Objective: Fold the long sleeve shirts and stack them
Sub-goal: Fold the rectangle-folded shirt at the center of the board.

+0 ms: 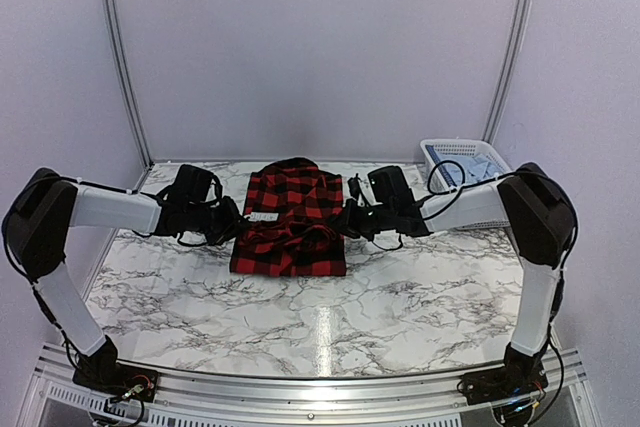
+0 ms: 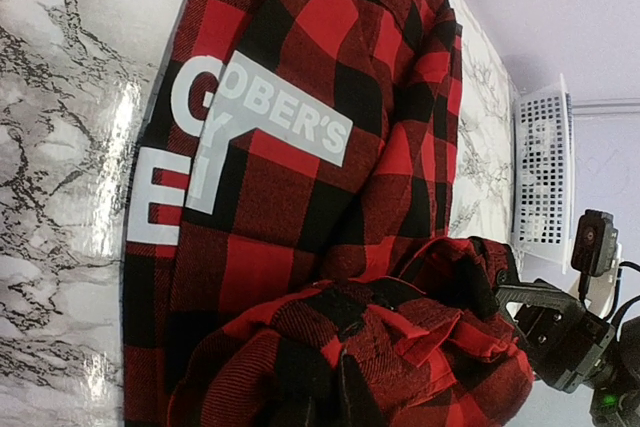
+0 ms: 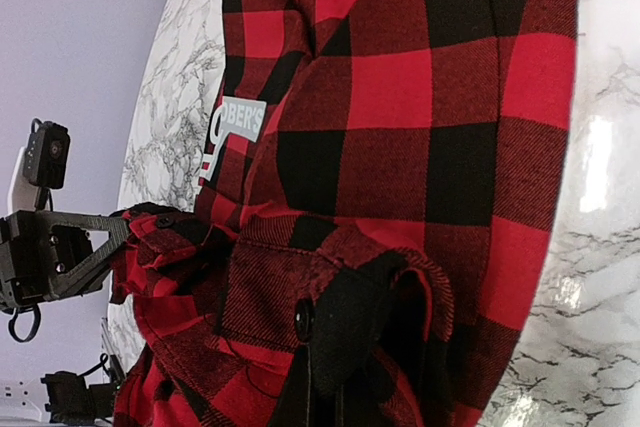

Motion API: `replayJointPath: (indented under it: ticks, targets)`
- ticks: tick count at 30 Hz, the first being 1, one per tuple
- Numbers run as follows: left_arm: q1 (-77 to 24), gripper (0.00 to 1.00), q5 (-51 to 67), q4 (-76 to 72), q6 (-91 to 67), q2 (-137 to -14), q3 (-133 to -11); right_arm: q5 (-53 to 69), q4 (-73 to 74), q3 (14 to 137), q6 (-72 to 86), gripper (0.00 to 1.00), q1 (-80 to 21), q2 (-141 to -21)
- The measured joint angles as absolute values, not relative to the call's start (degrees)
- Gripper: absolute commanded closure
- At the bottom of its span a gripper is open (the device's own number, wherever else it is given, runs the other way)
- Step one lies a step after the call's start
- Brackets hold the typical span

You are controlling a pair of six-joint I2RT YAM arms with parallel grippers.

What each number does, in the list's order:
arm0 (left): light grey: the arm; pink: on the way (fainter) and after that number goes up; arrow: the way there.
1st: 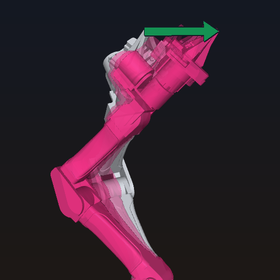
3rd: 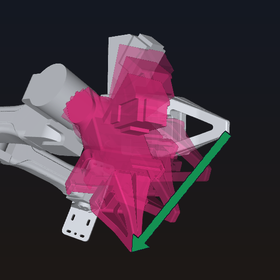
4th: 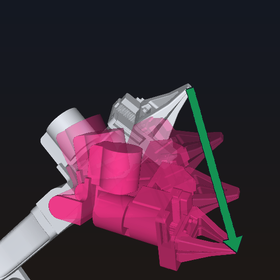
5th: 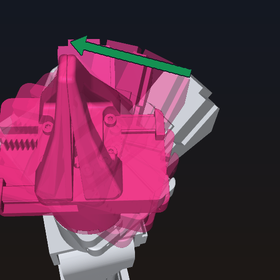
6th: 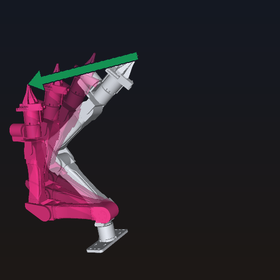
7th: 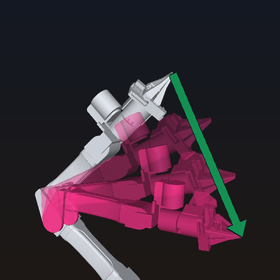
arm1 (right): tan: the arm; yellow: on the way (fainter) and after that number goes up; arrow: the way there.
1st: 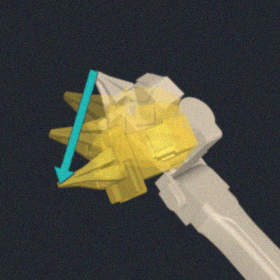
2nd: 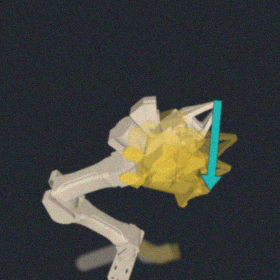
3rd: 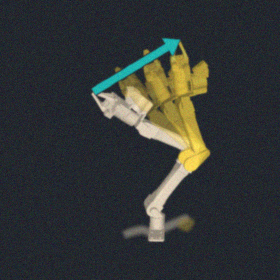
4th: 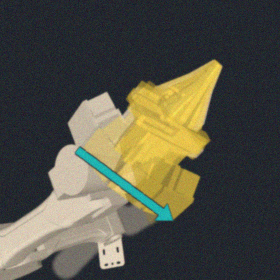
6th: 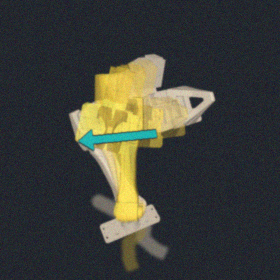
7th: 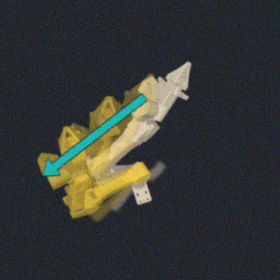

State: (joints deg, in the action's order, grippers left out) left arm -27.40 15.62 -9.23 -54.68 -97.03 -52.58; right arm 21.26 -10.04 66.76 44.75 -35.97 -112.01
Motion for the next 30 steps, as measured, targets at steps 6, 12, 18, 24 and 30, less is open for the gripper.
replayJointPath:
  ticks: [6,12,18,24,30]
  targets:
    - [-26.8,0.93,15.9,-9.2,-53.9,-100.0,-54.1,21.5,-9.6,69.3,43.8,1.00,-35.4,-114.9]
    - [-26.4,0.71,16.8,-9.3,-53.1,-101.3,-55.7,21.4,-9.3,69.6,43.1,0.84,-35.3,-115.4]
    - [-25.9,0.42,16.5,-8.3,-51.5,-101.0,-56.8,20.3,-5.9,72.8,40.4,0.52,-35.3,-115.4]
    - [-25.4,0.15,15.4,-5.9,-48.3,-98.2,-58.4,16.8,-0.3,77.4,35.5,0.37,-35.2,-114.7]
    - [-25.4,0.14,15.0,-3.0,-44.4,-94.7,-59.5,12.1,5.2,77.4,32.4,0.35,-35.1,-111.3]
